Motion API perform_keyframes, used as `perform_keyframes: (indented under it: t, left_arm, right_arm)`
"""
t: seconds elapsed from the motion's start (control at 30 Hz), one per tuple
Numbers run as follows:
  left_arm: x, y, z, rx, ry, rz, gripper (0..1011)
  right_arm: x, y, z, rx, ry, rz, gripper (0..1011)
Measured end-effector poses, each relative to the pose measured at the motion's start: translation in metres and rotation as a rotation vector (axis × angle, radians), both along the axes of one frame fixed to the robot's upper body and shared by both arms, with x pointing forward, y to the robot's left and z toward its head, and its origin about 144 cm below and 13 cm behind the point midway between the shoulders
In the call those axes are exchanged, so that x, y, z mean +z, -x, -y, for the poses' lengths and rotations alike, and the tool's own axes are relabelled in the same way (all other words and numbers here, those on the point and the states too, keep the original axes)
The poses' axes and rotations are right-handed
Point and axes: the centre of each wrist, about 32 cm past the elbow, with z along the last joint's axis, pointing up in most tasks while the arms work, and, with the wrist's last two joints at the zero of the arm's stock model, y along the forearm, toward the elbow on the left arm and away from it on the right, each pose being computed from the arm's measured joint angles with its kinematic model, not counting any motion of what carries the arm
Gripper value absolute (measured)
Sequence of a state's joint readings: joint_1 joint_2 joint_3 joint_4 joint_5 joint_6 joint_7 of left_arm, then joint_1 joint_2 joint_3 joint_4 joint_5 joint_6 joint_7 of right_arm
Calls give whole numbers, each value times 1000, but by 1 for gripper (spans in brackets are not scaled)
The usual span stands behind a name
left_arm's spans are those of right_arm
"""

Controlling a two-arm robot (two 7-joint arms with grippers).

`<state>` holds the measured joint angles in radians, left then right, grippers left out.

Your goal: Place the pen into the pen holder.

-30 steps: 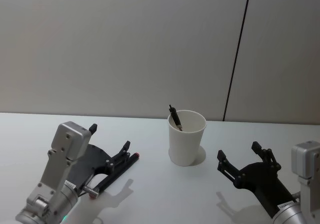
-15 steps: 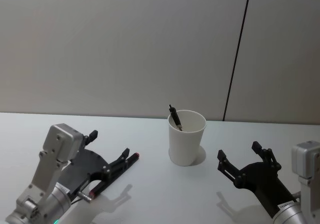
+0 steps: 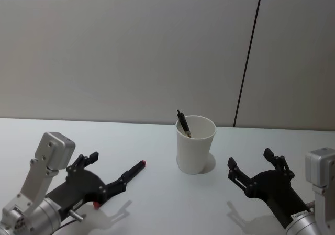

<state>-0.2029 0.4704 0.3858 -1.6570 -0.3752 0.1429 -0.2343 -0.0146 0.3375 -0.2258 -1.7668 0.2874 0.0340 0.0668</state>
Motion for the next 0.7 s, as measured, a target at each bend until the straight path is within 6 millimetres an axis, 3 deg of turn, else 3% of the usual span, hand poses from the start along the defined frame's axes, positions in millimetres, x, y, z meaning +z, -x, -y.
perform_keyframes:
  t: [0.7]
  left_arm:
    - [6,-21,-28,-84,-26,-179,1003]
  right_arm:
    - [0,0,0,0,0,0,1001]
